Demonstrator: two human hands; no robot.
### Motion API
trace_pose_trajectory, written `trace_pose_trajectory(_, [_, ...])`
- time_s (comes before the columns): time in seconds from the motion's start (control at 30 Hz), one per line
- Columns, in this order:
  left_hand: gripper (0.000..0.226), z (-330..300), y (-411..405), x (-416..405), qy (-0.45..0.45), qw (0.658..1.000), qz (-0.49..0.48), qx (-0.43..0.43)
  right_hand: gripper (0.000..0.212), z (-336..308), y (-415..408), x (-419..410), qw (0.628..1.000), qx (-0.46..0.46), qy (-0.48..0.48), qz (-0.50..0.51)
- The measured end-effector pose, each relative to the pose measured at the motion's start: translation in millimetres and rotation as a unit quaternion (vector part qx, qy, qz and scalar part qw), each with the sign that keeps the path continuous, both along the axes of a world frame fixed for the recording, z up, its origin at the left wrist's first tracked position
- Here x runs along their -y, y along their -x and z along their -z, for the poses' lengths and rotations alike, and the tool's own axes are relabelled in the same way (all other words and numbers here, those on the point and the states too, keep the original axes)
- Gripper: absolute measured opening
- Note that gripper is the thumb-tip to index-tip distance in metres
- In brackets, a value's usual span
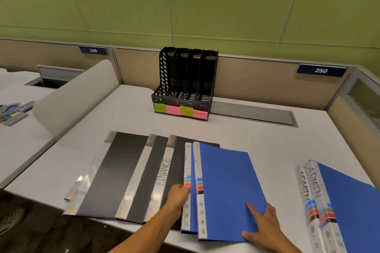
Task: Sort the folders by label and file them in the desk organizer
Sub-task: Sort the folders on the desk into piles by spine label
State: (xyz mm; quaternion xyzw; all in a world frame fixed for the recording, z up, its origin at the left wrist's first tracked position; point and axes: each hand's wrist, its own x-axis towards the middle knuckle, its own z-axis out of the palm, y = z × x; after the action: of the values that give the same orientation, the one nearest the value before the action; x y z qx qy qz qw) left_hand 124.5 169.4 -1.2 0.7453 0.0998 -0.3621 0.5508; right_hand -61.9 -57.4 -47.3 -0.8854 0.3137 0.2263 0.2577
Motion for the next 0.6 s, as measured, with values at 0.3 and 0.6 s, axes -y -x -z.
trace_pose_trajectory(0.3, [0.03,5,2,5,0.064,0.997,-0.033,-0.003,0.114,-5,-7,-13,1.0,0.019,0.003,-0.003])
trace_pose_trajectory(0.6, [0.037,19,1,4,-0.038,0.992,-0.032,0.113,0.136,-10,-16,-21,0.993,-0.054,0.042,0.098])
